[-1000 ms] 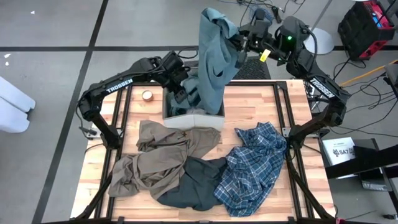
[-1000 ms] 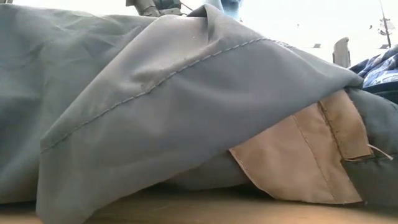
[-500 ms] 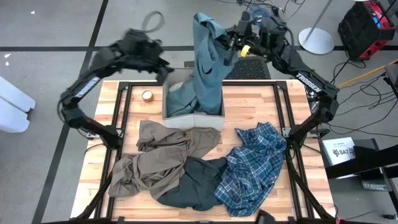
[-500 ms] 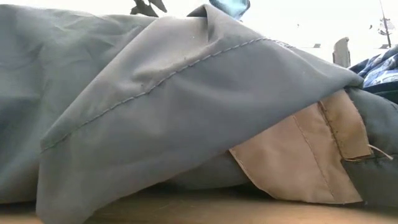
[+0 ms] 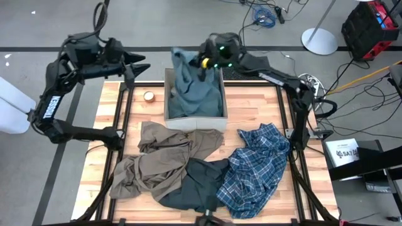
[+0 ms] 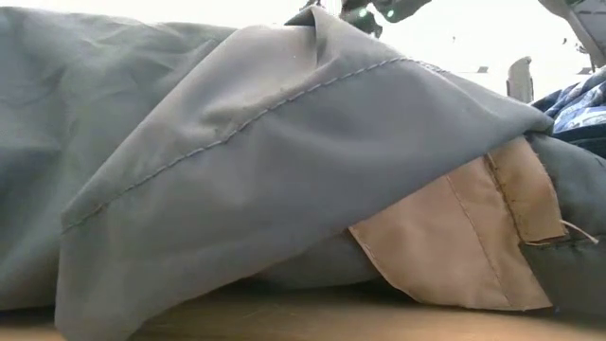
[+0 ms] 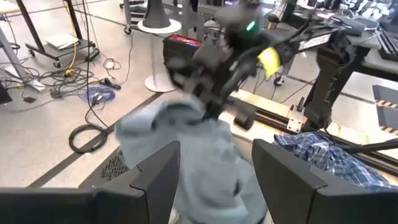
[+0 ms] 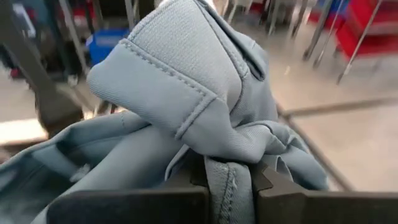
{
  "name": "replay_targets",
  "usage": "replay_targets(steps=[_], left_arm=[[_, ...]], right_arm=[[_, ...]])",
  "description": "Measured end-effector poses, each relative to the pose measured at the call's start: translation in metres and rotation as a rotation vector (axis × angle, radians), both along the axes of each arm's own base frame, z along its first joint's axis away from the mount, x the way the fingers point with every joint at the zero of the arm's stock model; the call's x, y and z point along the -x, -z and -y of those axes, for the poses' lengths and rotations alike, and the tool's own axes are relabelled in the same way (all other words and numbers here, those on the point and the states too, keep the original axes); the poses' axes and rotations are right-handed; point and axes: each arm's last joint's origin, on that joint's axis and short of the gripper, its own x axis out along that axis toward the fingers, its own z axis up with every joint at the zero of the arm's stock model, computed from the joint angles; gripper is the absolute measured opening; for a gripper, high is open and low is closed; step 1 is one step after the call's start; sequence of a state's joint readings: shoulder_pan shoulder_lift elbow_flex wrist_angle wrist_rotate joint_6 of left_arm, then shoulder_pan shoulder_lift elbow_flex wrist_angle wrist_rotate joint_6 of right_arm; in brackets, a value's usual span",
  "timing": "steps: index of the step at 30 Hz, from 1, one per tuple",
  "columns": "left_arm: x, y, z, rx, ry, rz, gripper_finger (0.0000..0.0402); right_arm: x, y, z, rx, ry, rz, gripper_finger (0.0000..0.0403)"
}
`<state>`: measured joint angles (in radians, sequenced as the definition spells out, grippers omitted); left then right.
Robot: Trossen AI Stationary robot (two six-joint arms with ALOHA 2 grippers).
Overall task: Sort clothes
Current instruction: Put the green pants into the laundry bin
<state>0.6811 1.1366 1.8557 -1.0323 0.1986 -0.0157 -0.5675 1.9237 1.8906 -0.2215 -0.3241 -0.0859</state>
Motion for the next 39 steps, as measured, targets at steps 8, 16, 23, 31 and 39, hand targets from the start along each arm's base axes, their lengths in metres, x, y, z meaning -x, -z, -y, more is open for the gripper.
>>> replay_targets(steps=[8,16,23,31,39], left_arm=[[0.003,0.003,0.002,0.008,0.004,-0.031,0.0210],[-0.001,0.006,-0.002,-0.003,-0.016,-0.068,0.0210],[-0.005,0.009,-0.005,0.028,-0.022,-0.080,0.0210],[-0.005,0.009,-0.006,0.046,-0.030,-0.069,0.0210],[-0.006,0.009,-0.006,0.048,-0.029,-0.069,0.0210]], right_arm=[[-0.017,0.054,-0.018,-0.057,-0.108,-0.325,0.0014],[-0.019,0.076,-0.056,-0.032,-0.288,-0.575,0.0014],[-0.026,0.119,-0.058,-0.295,-0.541,-0.610,0.0014],[-0.039,0.153,-0.070,-0.255,-0.500,-0.769,0.0014],[-0.055,0.143,-0.046,-0.151,-0.267,-0.600,0.0014]])
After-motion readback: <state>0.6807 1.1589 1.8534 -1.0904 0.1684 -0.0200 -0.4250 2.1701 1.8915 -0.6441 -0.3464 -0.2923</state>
